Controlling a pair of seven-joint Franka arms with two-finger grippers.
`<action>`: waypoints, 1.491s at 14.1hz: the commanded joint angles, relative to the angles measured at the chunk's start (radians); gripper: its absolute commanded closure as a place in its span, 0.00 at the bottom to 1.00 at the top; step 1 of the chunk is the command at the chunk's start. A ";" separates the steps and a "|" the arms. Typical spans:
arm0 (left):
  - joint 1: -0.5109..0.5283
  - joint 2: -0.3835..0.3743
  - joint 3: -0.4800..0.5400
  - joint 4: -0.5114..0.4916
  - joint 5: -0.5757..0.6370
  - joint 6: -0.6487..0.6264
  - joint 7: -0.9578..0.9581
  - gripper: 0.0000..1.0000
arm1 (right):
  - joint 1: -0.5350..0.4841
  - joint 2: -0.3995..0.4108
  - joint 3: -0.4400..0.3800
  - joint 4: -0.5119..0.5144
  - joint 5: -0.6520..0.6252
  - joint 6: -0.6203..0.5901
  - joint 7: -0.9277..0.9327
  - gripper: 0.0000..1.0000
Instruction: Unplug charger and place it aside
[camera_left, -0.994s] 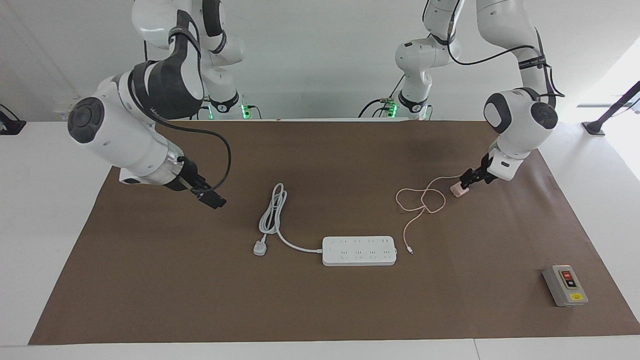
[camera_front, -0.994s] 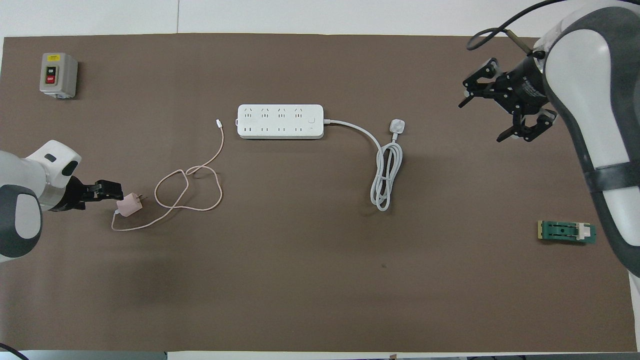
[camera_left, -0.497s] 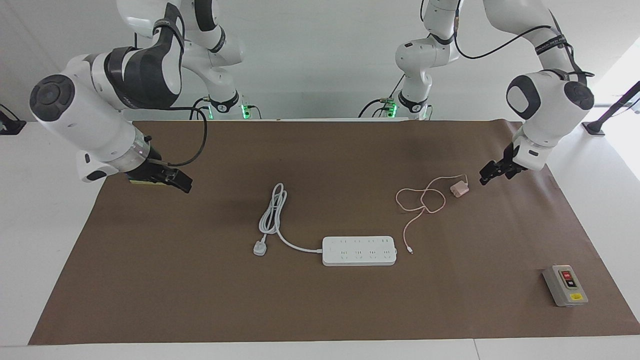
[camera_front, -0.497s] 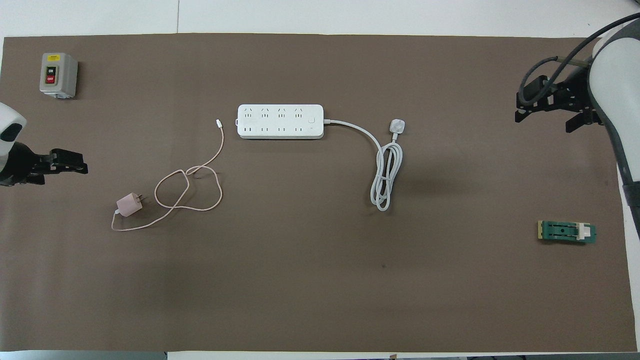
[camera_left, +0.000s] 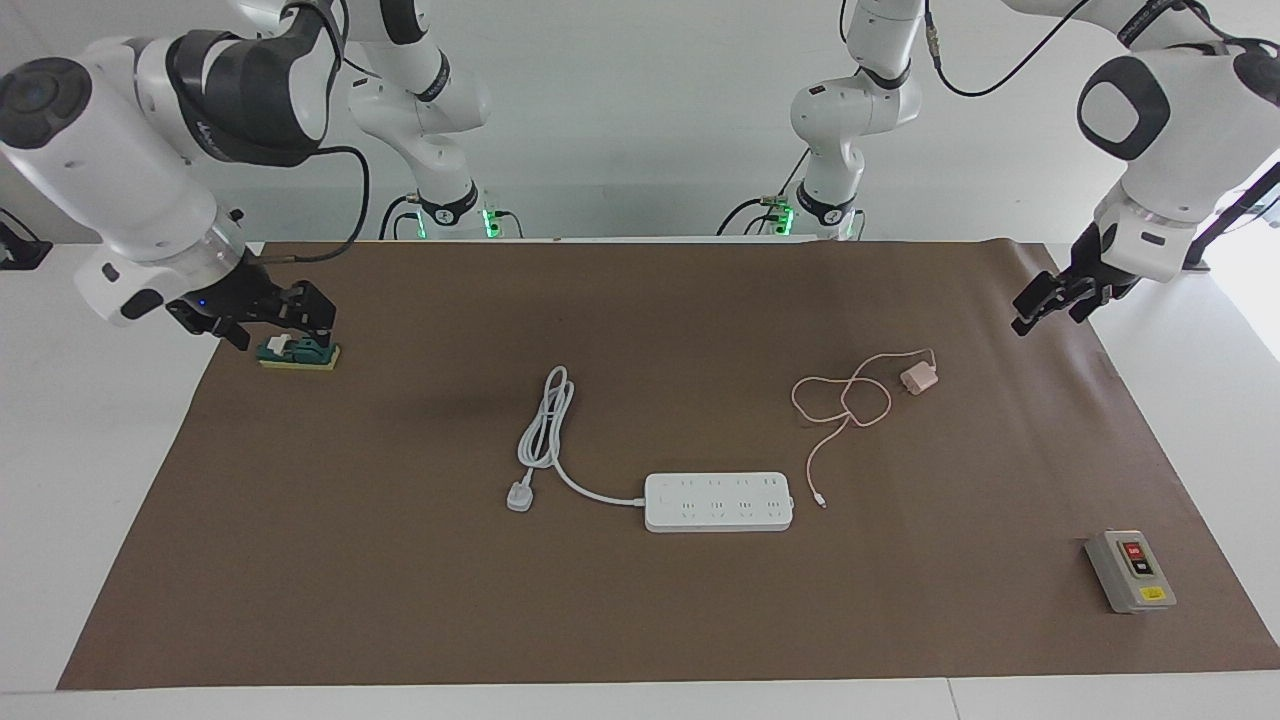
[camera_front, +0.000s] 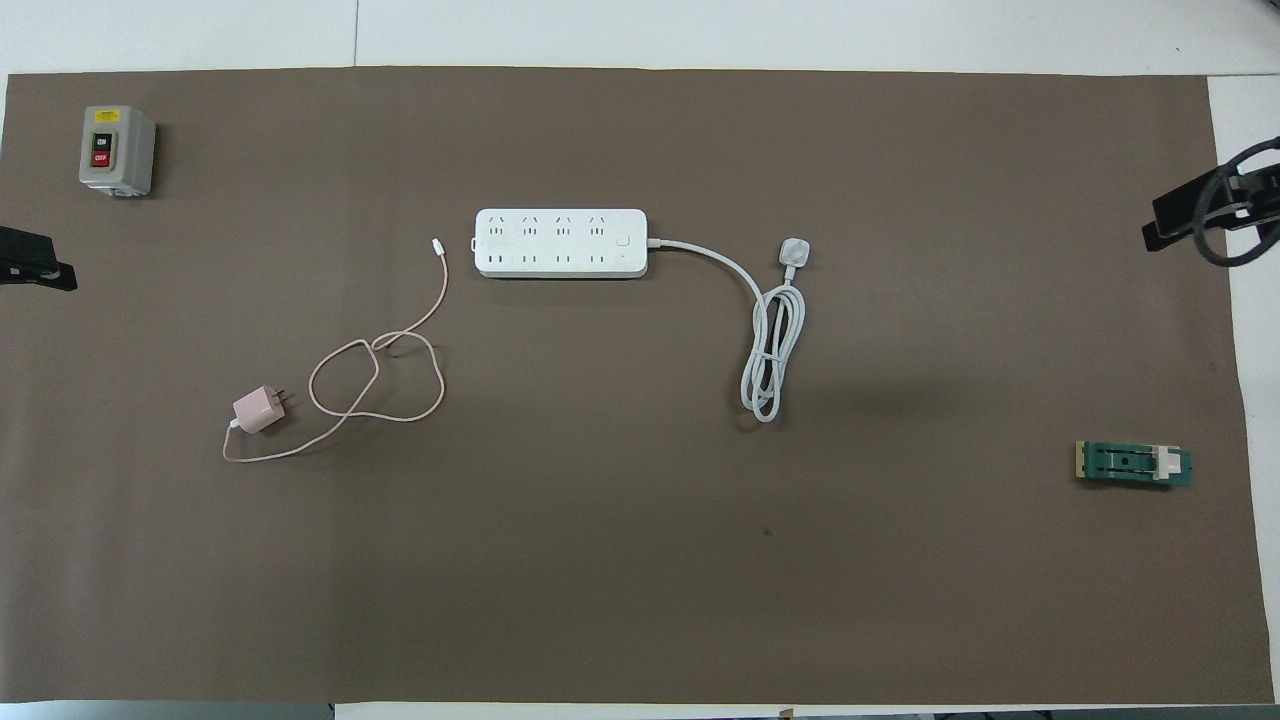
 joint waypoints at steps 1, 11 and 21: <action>-0.017 -0.012 -0.008 0.042 0.000 -0.064 -0.054 0.00 | -0.082 -0.144 0.103 -0.121 -0.053 0.009 -0.027 0.00; -0.094 -0.063 -0.057 -0.022 0.072 -0.112 0.053 0.00 | -0.150 -0.298 0.199 -0.376 -0.116 0.101 0.020 0.00; -0.119 -0.111 -0.057 -0.073 -0.003 -0.100 0.048 0.00 | -0.150 -0.296 0.199 -0.372 -0.101 0.057 0.036 0.00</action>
